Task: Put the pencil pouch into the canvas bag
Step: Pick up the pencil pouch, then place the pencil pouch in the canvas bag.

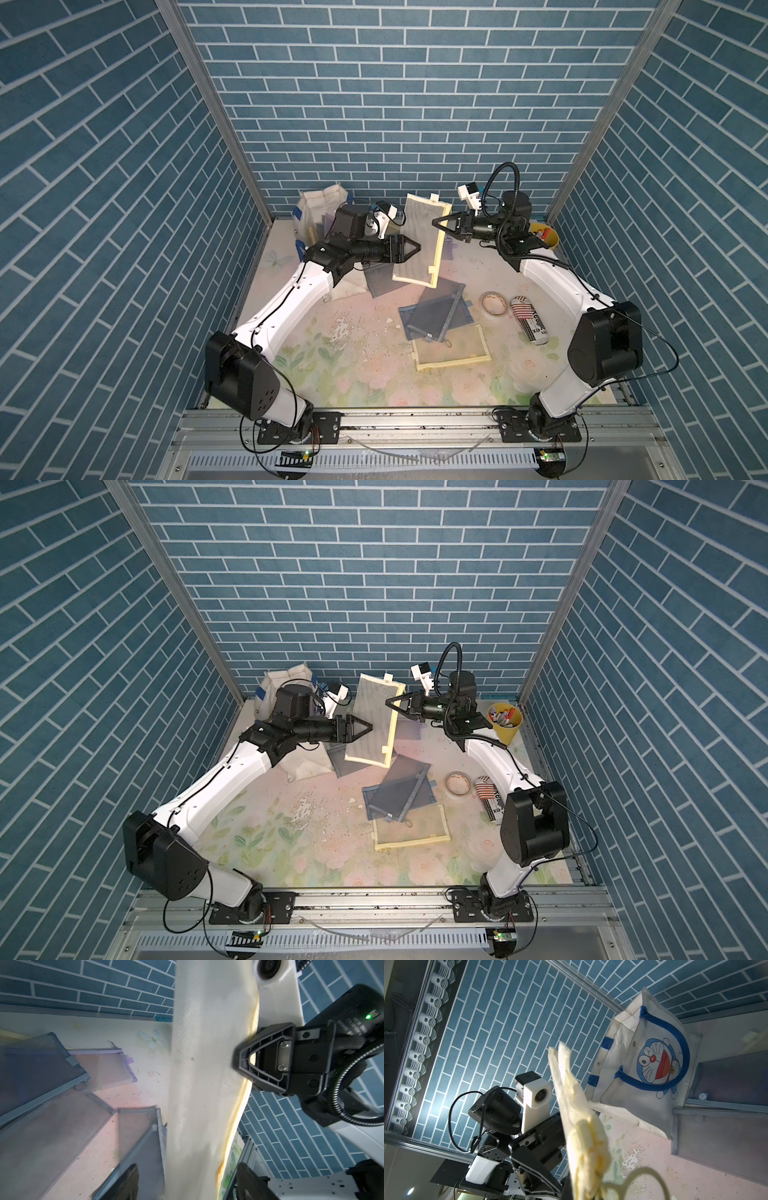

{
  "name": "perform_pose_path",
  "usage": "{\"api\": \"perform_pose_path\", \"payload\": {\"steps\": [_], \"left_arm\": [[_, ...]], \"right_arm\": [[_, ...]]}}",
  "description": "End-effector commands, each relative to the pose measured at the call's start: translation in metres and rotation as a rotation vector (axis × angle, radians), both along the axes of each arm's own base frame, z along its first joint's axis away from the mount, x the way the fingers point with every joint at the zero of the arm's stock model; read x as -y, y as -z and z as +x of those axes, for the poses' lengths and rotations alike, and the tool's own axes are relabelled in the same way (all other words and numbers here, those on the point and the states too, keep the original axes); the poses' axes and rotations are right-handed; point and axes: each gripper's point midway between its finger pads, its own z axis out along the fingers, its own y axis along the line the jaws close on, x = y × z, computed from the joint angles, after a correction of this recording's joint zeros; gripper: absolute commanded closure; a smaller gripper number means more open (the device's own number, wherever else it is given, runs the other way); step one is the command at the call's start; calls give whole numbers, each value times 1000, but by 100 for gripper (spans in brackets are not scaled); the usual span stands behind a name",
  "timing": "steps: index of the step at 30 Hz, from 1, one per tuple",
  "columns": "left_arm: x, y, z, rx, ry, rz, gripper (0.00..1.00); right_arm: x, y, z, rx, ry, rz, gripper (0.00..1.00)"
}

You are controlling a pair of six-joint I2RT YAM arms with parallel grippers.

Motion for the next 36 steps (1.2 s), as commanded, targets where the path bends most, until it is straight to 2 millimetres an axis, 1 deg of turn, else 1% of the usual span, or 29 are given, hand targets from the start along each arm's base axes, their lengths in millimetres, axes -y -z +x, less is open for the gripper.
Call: {"api": "perform_pose_path", "payload": {"steps": [1, 3, 5, 6, 7, 8, 9, 10, 13, 15, 16, 19, 21, 23, 25, 27, 29, 31, 33, 36], "left_arm": [[8, -16, -5, 33, 40, -83, 41], [8, -20, -6, 38, 43, -92, 66], [5, -25, -5, 45, 33, -94, 84], [4, -28, -4, 45, 26, -91, 90], [0, -30, -2, 43, 11, -81, 95], [-6, -32, 1, 40, -12, -60, 100], [-13, -31, 5, 31, -38, -30, 100], [-19, -32, 8, 23, -59, -4, 100], [-50, -37, 19, -2, -156, 103, 100], [-75, -44, 27, -21, -233, 154, 100], [-88, -48, 32, -30, -271, 168, 100], [-136, -57, 46, -71, -418, 240, 100], [-167, -60, 55, -91, -506, 317, 100], [-192, -60, 64, -113, -573, 375, 100], [-212, -63, 74, -119, -630, 406, 100], [-230, -64, 84, -108, -682, 474, 100], [-242, -56, 96, -110, -712, 531, 100], [-252, -40, 107, -144, -732, 565, 100], [-255, -23, 117, -170, -728, 594, 100], [-251, 0, 127, -208, -702, 607, 100]], "right_arm": [[-7, -26, -6, 43, -56, 55, 100], [-8, -26, -6, 37, -59, 54, 100], [-8, -22, -3, 17, -47, 44, 100], [-7, -19, -1, 3, -30, 30, 100], [-6, -15, 1, -6, -11, 8, 95], [-4, -8, 3, -14, 20, -32, 84], [-1, -1, 6, -17, 58, -81, 75], [2, 3, 7, -21, 84, -124, 69], [12, 22, 13, -39, 149, -254, 51], [21, 33, 18, -46, 201, -343, 39], [25, 36, 20, -46, 225, -380, 36], [35, 42, 24, -33, 280, -447, 26], [38, 46, 26, -37, 296, -471, 23], [39, 50, 28, -48, 298, -482, 22], [39, 53, 29, -57, 297, -488, 22], [39, 54, 29, -59, 300, -495, 22], [40, 55, 29, -63, 299, -497, 22], [39, 56, 27, -67, 293, -496, 22], [40, 59, 25, -80, 290, -503, 22], [42, 64, 22, -88, 291, -517, 22]]}}
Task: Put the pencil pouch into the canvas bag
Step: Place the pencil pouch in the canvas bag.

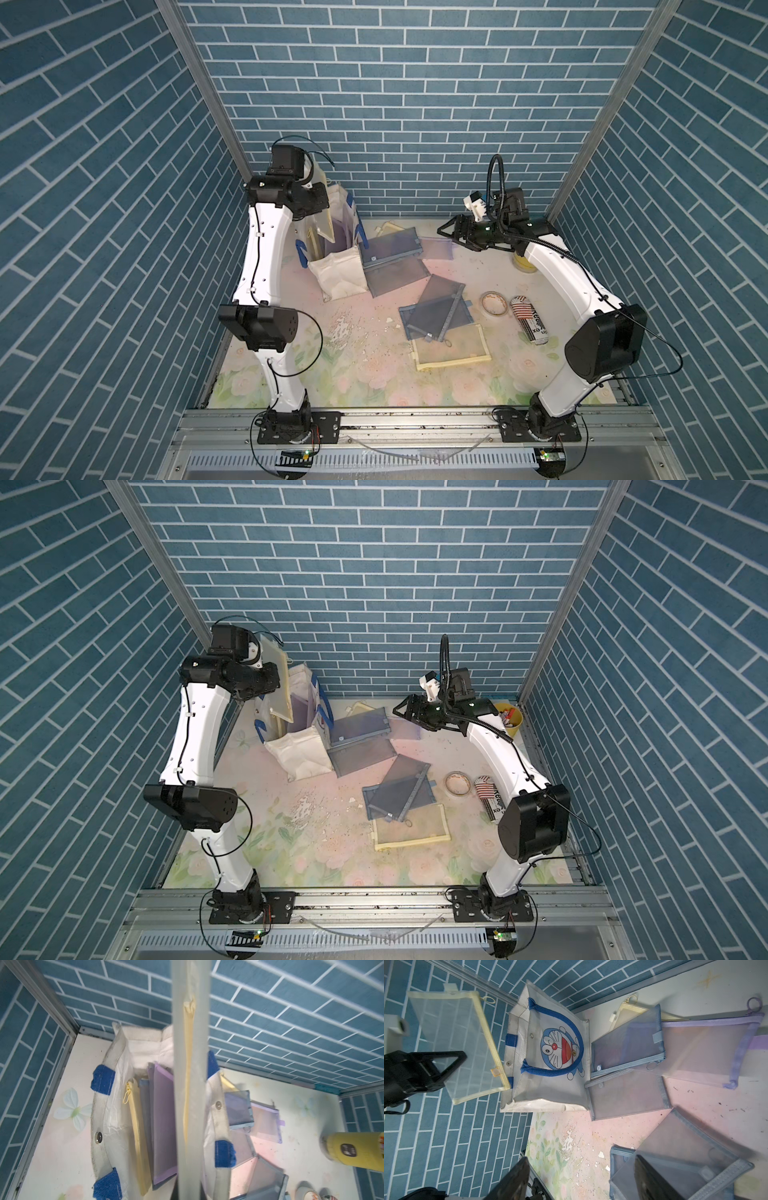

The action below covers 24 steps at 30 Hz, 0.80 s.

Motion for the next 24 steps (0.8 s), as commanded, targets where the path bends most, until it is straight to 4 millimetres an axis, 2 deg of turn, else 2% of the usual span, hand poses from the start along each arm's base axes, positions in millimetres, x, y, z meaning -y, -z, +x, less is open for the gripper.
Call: {"api": "perform_pose_path", "payload": {"steps": [1, 6, 12, 16, 20, 24], "left_arm": [[-4, 29, 1, -81, 7, 40, 100], [18, 74, 13, -130, 45, -63, 100], [40, 119, 14, -204, 86, -84, 100], [46, 132, 16, -213, 87, -120, 100], [43, 143, 15, -242, 68, -111, 100], [39, 145, 13, -266, 57, -87, 90]], "right_arm": [[3, -3, -2, 24, -9, -31, 22], [5, 0, -4, 16, -6, -36, 22], [5, 7, -1, 3, -2, -41, 22], [5, 15, 1, -11, 11, -35, 22], [5, 21, 1, -21, 18, -34, 23], [6, 18, -1, -13, 19, -36, 23]]}}
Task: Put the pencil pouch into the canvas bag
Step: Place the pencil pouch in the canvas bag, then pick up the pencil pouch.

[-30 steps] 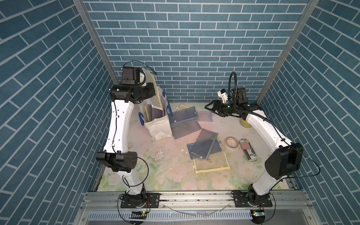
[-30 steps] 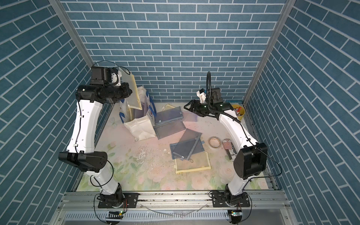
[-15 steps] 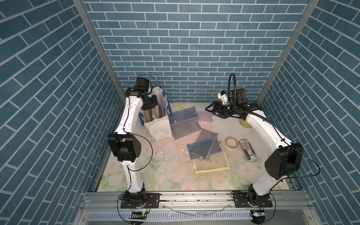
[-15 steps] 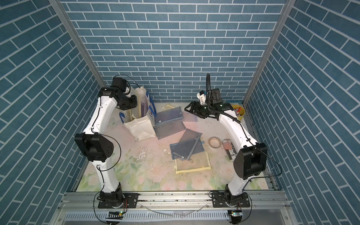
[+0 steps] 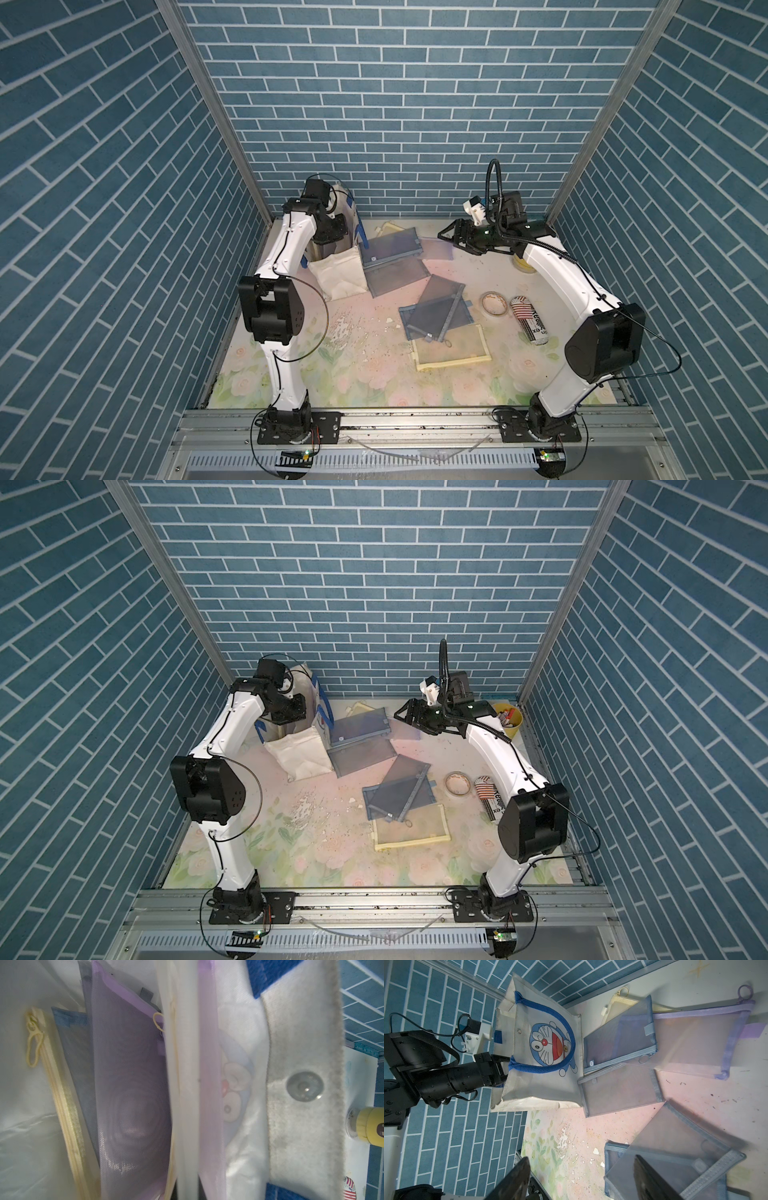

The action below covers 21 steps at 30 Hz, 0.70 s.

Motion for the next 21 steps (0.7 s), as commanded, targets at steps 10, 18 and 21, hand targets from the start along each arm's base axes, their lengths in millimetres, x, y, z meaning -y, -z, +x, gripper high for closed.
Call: {"api": "perform_pose_path", "payload": {"steps": [10, 18, 21], "left_arm": [[-25, -62, -27, 79, -30, 191, 34], [42, -99, -77, 177, 161, 211, 28], [105, -88, -97, 154, 311, 121, 26]], "right_arm": [[25, 44, -8, -110, 132, -61, 24], [43, 106, -33, -266, 197, -90, 25], [46, 129, -43, -323, 208, -95, 26]]}}
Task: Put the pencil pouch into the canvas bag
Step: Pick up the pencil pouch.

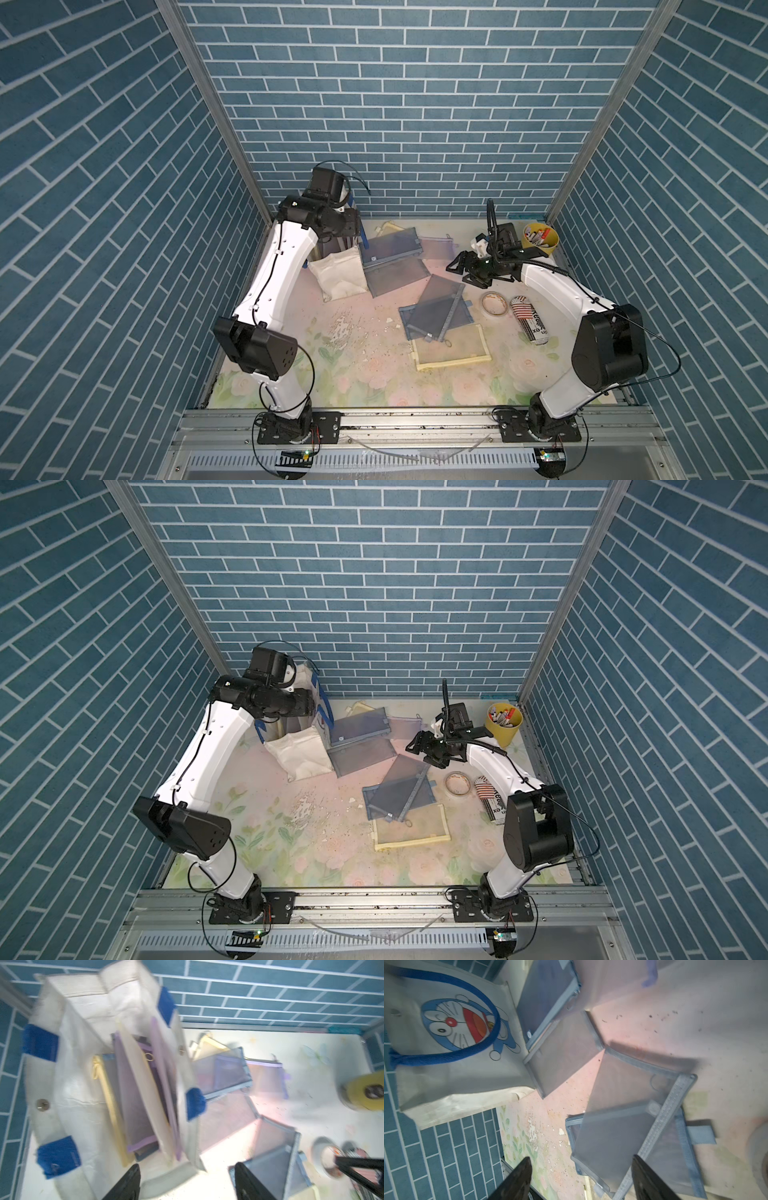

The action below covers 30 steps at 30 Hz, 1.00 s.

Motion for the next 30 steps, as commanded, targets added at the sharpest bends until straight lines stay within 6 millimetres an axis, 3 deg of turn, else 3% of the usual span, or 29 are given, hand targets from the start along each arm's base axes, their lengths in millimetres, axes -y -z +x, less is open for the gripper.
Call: {"api": "perform_pose_path", "payload": {"steps": [1, 3, 6, 8, 12, 20, 26, 30], "left_arm": [[62, 37, -22, -121, 165, -48, 26], [102, 51, -32, -159, 241, -117, 25], [139, 79, -40, -216, 275, -219, 25], [150, 102, -43, -249, 269, -259, 25], [163, 147, -52, -342, 279, -284, 20], [181, 217, -65, -474, 295, -274, 13], [198, 259, -70, -523, 306, -298, 13], [216, 270, -75, -550, 332, -328, 18]], "right_arm": [[6, 16, -8, -40, 49, 8, 26], [7, 31, -13, -64, 55, 8, 26], [7, 53, -19, -103, 50, 8, 28], [6, 64, -21, -117, 47, 11, 29], [6, 81, -21, -129, 56, 15, 31], [3, 108, -21, -173, 57, 25, 34], [-1, 122, -21, -195, 49, 44, 38], [-5, 124, -19, -190, 54, 73, 42]]}}
